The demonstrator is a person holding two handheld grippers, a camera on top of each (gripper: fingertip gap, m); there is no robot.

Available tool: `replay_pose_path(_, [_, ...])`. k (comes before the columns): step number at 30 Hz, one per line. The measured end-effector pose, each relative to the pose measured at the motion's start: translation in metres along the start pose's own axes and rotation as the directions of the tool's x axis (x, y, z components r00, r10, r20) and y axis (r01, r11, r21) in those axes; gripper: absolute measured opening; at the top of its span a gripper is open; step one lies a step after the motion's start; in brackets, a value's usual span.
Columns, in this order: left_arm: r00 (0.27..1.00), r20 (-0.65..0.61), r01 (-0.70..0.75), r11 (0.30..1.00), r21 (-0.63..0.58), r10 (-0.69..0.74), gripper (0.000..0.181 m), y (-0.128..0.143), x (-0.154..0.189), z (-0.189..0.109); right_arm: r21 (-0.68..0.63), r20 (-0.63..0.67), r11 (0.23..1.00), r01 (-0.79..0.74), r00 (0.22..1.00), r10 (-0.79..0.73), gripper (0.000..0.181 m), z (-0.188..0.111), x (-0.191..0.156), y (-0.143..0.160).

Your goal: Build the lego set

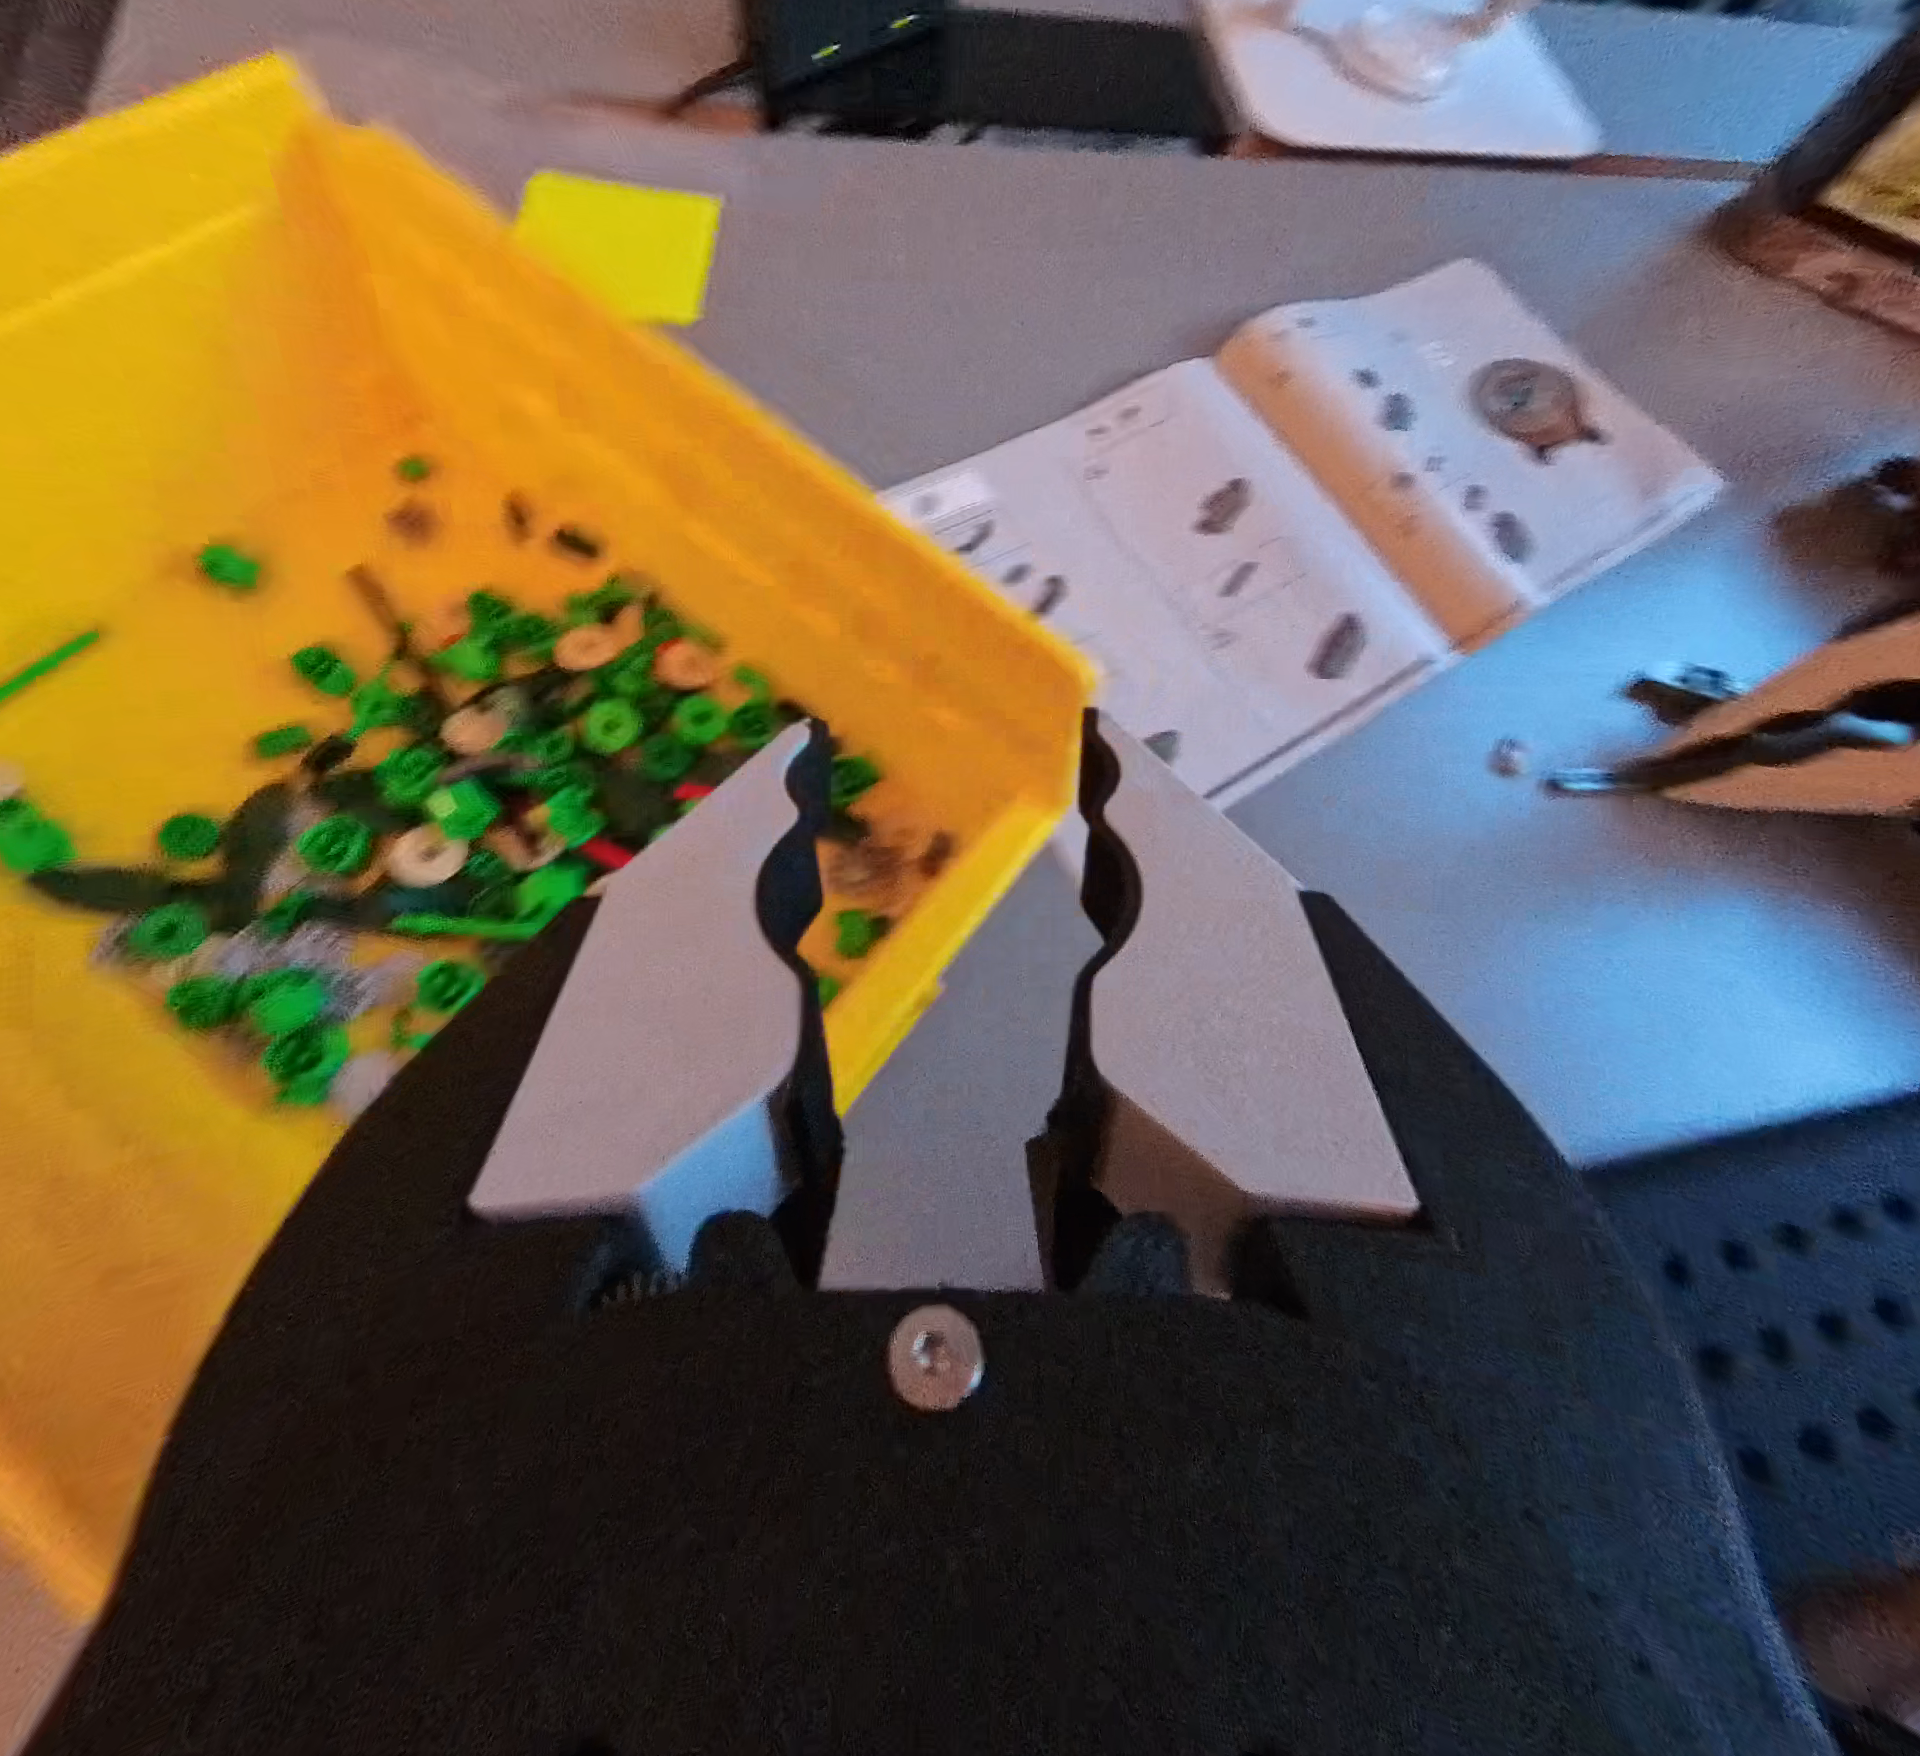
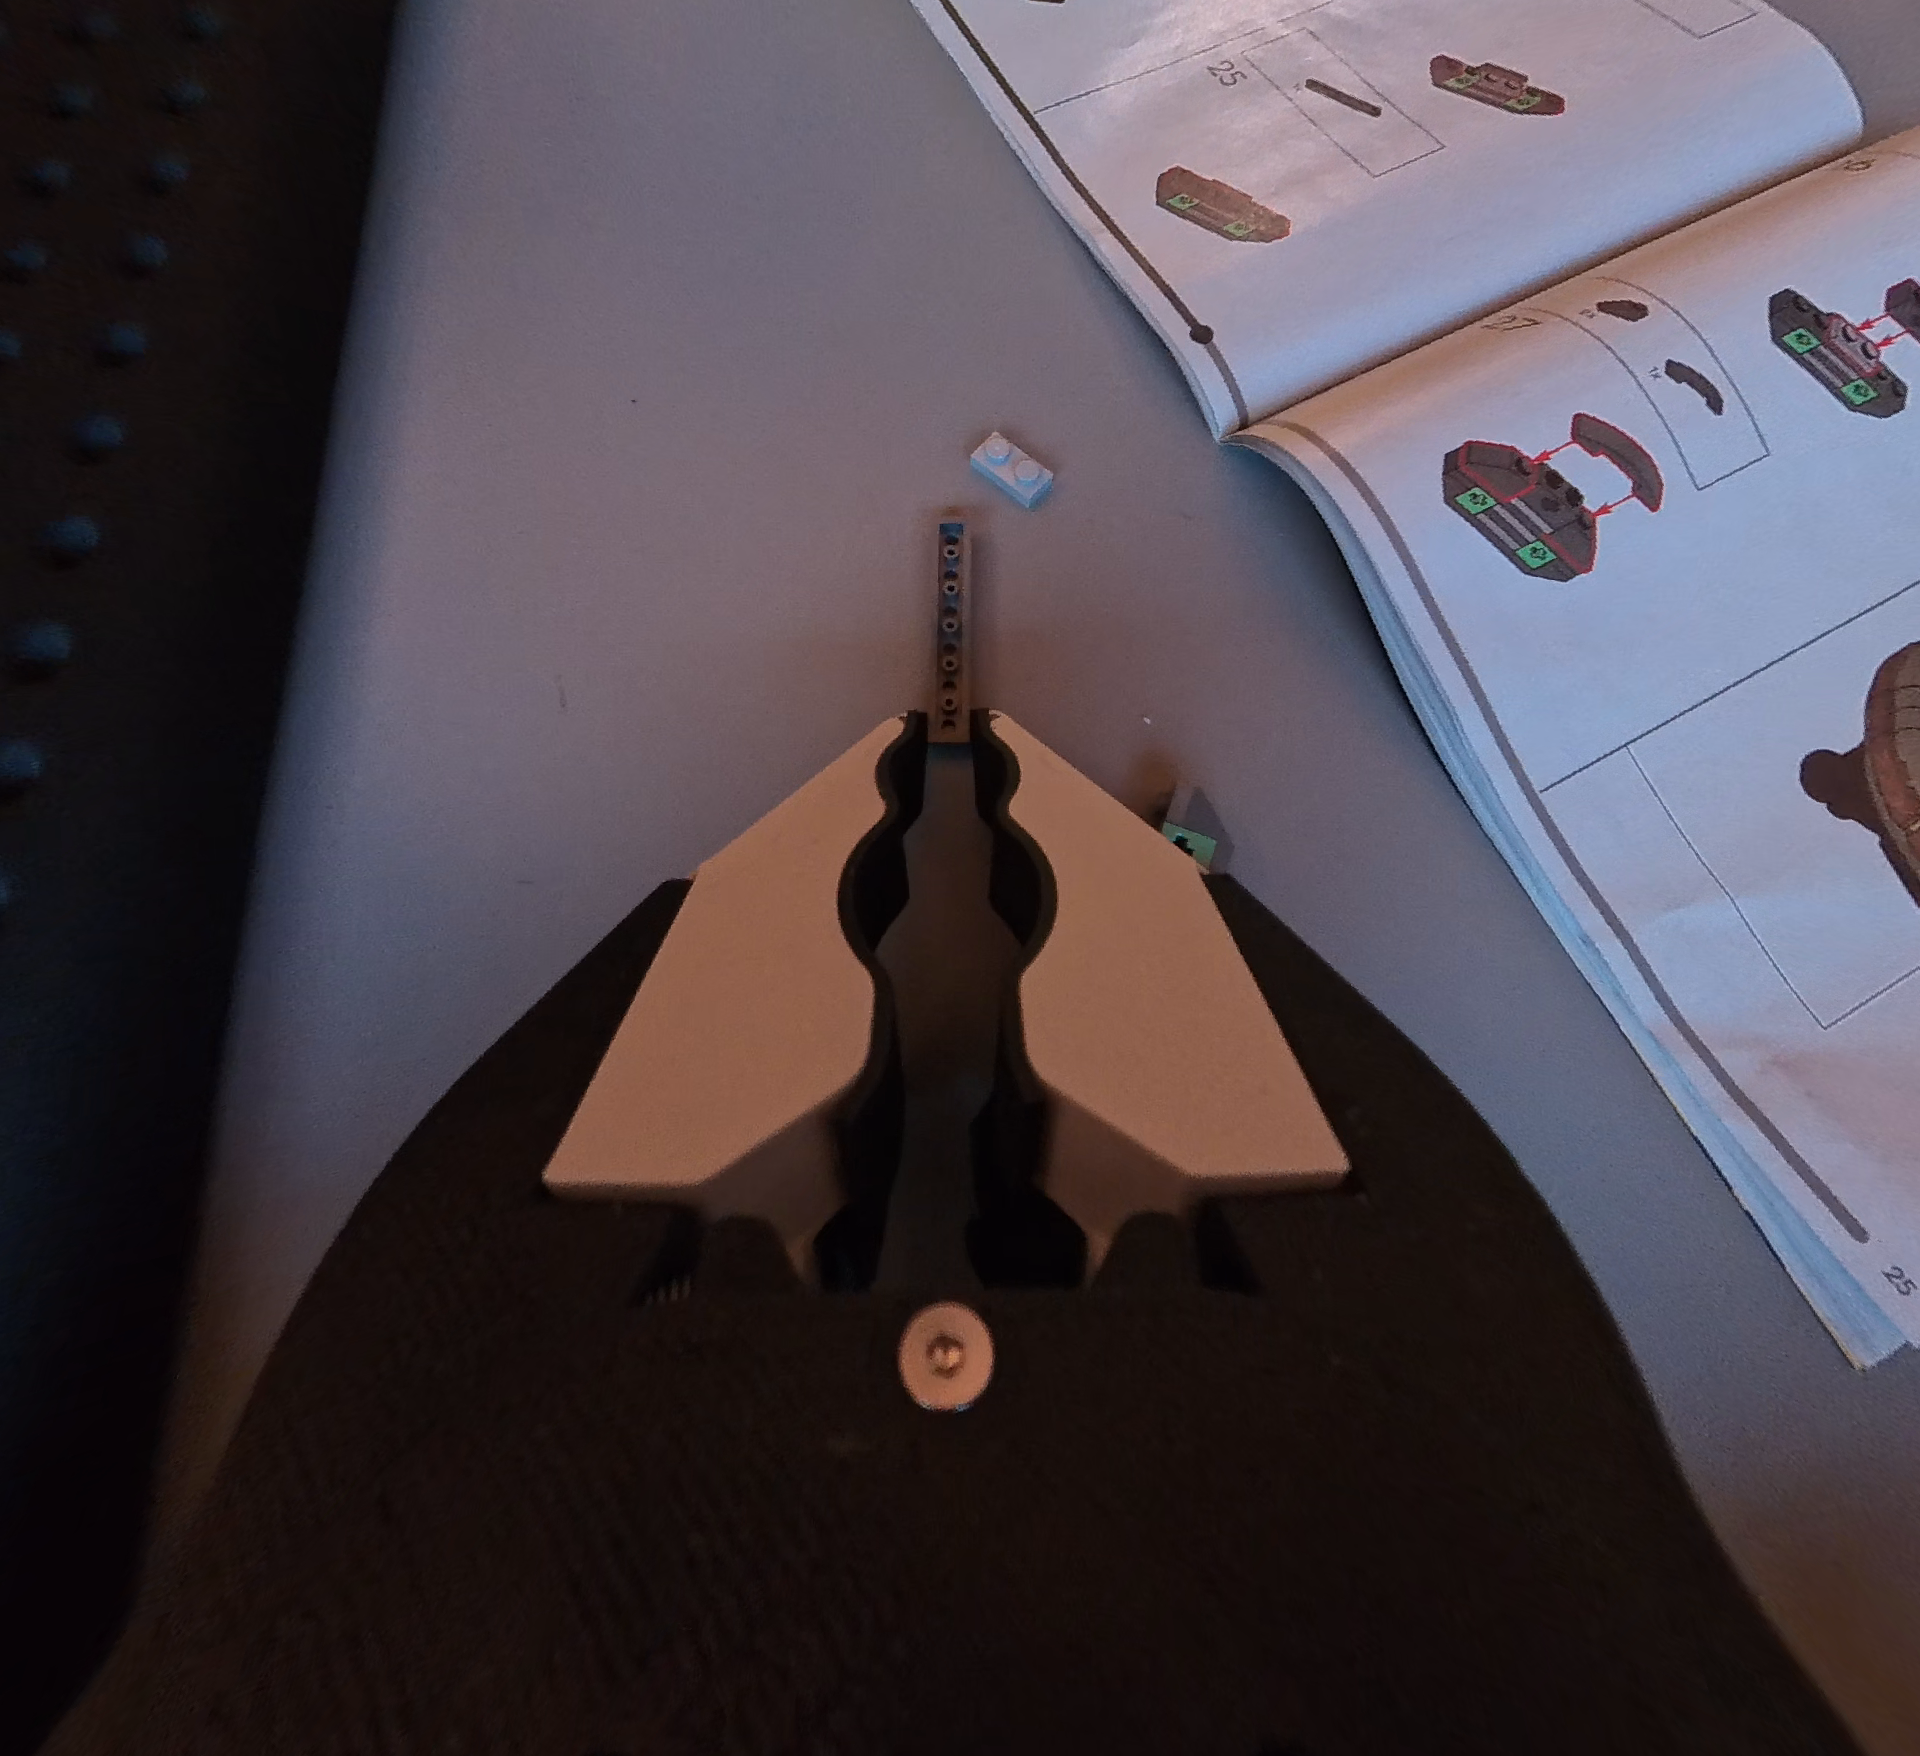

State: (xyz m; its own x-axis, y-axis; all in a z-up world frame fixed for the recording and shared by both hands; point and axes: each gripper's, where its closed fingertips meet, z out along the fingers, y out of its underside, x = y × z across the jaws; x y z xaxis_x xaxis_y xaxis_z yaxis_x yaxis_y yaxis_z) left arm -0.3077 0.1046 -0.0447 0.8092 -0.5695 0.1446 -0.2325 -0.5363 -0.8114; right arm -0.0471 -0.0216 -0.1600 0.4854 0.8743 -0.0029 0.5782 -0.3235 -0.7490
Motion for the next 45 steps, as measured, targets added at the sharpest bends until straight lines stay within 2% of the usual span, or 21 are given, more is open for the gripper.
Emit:
replay_pose_path(2, [0.984,-0.122,-0.124,0.992,0.038,0.128,0.043,-0.008,0.061,0.006,-0.005,-0.001,1.000,0.008,1.000,-0.008,0.007,0.000,0.000,0.000])
replay_pose_path(3, [0.962,-0.189,-0.196,0.980,0.035,0.199,0.043,-0.003,0.093,0.015,-0.010,-0.003,1.000,0.016,1.000,-0.016,0.007,0.000,0.000,0.000])
replay_pose_path(6, [0.859,-0.373,-0.389,0.921,-0.032,0.350,0.036,0.035,0.173,0.055,-0.021,-0.017,0.999,0.044,0.999,-0.044,0.007,-0.001,-0.001,0.001])
replay_pose_path(8, [0.811,-0.420,-0.469,0.882,-0.053,0.407,0.026,0.058,0.202,0.082,-0.025,-0.021,0.998,0.049,0.999,-0.050,0.007,-0.002,-0.001,0.001])
replay_pose_path(12, [0.789,-0.451,-0.493,0.868,-0.058,0.417,0.028,0.071,0.225,0.111,-0.027,-0.019,0.999,0.048,0.999,-0.048,0.007,-0.003,-0.001,0.002])
replay_pose_path(17, [0.780,-0.424,-0.554,0.823,-0.126,0.461,0.028,0.089,0.222,0.127,-0.039,-0.021,0.997,0.060,0.998,-0.061,0.007,-0.003,-0.001,0.002])
replay_pose_path(23, [0.765,-0.411,-0.575,0.813,-0.091,0.496,0.020,0.092,0.226,0.131,-0.039,-0.017,0.998,0.049,0.999,-0.050,0.007,-0.003,-0.001,0.003])
replay_pose_path(25, [0.765,-0.401,-0.581,0.809,-0.093,0.504,0.006,0.091,0.224,0.131,-0.038,-0.016,0.998,0.046,0.999,-0.046,0.007,-0.003,-0.001,0.003])
replay_pose_path(29, [0.755,-0.403,-0.589,0.805,-0.072,0.517,0.006,0.090,0.222,0.124,-0.038,-0.018,0.998,0.046,0.999,-0.047,0.008,-0.003,-0.001,0.003])
replay_pose_path(32, [0.757,-0.370,-0.567,0.823,0.040,0.539,0.006,0.071,0.222,0.109,-0.040,-0.020,0.998,0.049,0.999,-0.050,0.007,-0.003,-0.001,0.003])
replay_pose_path(36, [0.762,-0.324,-0.514,0.828,0.226,0.561,0.006,0.040,0.222,0.075,-0.040,-0.021,0.998,0.052,0.998,-0.053,0.007,-0.003,-0.001,0.003])
replay_pose_path(41, [0.791,-0.171,-0.487,0.773,0.406,0.587,0.006,0.002,0.191,0.024,-0.043,-0.025,0.997,0.057,0.998,-0.058,0.007,-0.003,-0.001,0.003])
replay_pose_path(45, [0.789,-0.110,-0.491,0.729,0.477,0.604,0.006,-0.015,0.171,-0.008,-0.046,-0.028,0.997,0.062,0.998,-0.064,0.007,-0.003,-0.001,0.003])
